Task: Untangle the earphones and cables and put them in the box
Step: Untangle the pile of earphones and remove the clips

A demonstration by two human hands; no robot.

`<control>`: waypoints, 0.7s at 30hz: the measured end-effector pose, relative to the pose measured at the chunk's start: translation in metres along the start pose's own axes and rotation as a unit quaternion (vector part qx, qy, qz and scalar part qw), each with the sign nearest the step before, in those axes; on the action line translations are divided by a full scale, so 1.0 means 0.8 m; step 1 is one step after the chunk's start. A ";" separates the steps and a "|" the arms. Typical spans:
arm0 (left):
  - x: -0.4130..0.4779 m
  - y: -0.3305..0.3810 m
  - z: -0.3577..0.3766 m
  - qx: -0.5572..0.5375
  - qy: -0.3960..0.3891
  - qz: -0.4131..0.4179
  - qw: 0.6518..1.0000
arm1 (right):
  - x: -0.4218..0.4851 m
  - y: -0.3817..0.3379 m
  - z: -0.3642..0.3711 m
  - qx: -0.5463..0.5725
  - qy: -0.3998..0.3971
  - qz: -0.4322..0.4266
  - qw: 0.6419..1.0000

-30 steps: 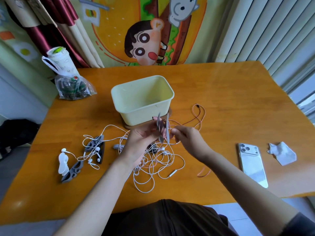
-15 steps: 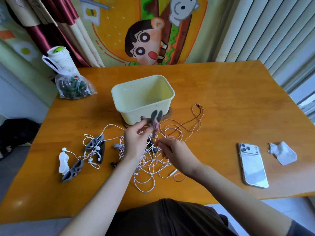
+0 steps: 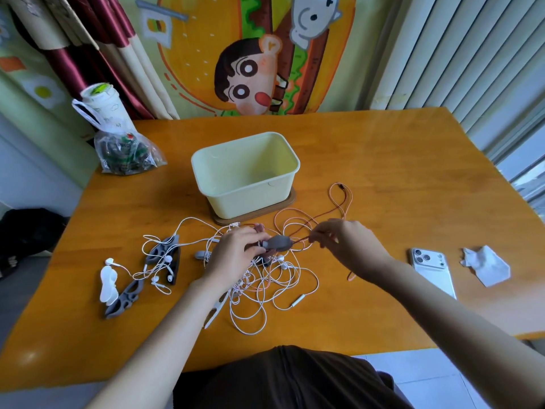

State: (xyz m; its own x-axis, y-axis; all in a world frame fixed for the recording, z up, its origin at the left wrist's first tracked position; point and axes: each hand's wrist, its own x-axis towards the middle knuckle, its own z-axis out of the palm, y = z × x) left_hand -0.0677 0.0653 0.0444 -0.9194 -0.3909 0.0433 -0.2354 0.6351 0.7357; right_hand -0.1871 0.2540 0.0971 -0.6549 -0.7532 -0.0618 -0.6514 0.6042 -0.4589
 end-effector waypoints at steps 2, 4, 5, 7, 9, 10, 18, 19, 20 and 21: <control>-0.004 0.007 -0.004 -0.076 -0.067 -0.019 0.995 | 0.005 0.006 -0.006 -0.012 0.011 0.006 1.000; -0.008 0.017 -0.008 -0.171 -0.126 -0.031 0.977 | 0.009 0.010 -0.007 -0.004 0.019 0.007 1.000; -0.010 0.020 -0.010 -0.201 -0.137 -0.031 0.969 | 0.010 0.011 -0.007 0.005 0.026 0.009 1.000; -0.012 0.026 -0.013 -0.256 -0.135 -0.031 0.957 | 0.012 0.012 -0.003 0.023 0.040 0.009 0.999; -0.014 0.035 -0.016 -0.334 -0.120 -0.049 0.933 | 0.012 0.008 0.002 0.045 0.045 0.004 0.998; -0.014 0.040 -0.017 -0.377 -0.109 -0.060 0.918 | 0.011 0.003 0.005 0.063 0.042 -0.002 0.997; 0.000 0.057 -0.018 -0.595 -0.041 -0.067 0.800 | 0.013 -0.045 0.047 0.131 0.051 -0.047 0.989; 0.001 0.055 -0.016 -0.607 -0.032 -0.072 0.791 | 0.013 -0.050 0.052 0.132 0.048 -0.052 0.989; 0.000 0.055 -0.015 -0.619 -0.025 -0.080 0.781 | 0.012 -0.054 0.056 0.135 0.046 -0.055 0.988; 0.000 0.054 -0.014 -0.628 -0.016 -0.092 0.773 | 0.010 -0.058 0.059 0.136 0.045 -0.055 0.988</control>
State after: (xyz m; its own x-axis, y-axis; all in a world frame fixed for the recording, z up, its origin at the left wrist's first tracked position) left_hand -0.0748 0.0854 0.0840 -0.9187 -0.3683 -0.1424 0.1095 -0.5840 0.8043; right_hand -0.1440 0.2074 0.0761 -0.6256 -0.7765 0.0751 -0.6016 0.4189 -0.6802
